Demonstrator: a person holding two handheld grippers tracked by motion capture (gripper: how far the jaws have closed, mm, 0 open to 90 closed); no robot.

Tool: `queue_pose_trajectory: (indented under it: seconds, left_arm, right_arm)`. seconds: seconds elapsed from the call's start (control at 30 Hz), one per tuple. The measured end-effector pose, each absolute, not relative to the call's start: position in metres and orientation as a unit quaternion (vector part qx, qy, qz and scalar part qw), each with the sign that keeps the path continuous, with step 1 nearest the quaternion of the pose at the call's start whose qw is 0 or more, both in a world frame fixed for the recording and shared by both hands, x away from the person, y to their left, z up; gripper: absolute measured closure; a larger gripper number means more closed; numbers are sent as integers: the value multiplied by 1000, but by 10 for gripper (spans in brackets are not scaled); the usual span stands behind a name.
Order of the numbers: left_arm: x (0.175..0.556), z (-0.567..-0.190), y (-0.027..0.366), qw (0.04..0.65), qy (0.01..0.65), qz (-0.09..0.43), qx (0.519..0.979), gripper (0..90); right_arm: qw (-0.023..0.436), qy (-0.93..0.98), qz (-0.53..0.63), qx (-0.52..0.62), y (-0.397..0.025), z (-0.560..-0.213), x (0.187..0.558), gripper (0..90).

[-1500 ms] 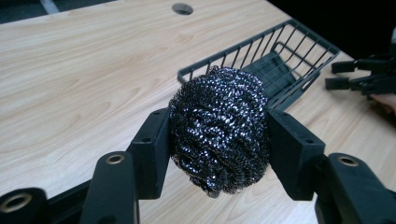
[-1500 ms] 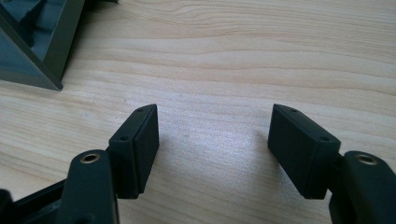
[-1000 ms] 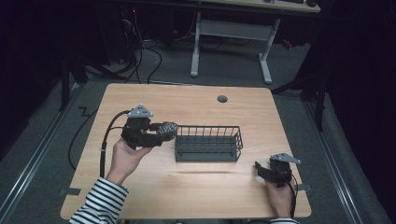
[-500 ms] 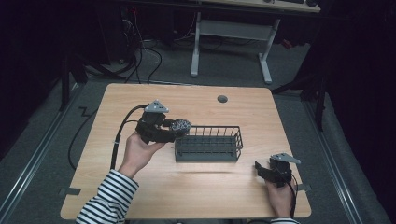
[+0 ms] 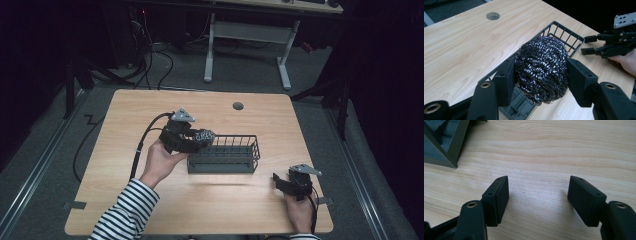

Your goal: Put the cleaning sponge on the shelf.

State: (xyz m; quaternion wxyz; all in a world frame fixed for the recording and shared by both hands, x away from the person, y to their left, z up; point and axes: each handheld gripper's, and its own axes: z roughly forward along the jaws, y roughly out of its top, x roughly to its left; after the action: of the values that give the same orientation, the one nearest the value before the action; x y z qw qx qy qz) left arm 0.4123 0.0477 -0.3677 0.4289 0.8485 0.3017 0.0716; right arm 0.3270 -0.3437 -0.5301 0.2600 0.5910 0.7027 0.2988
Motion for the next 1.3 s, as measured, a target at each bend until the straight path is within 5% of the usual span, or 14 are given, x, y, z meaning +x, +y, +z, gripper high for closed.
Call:
queue_pose_trajectory:
  seconds: [1.3]
  left_arm:
    - [433,-418,0,370,307,81,873,428]
  right_arm:
    - [259,702,301,592,-344,-530,327,338]
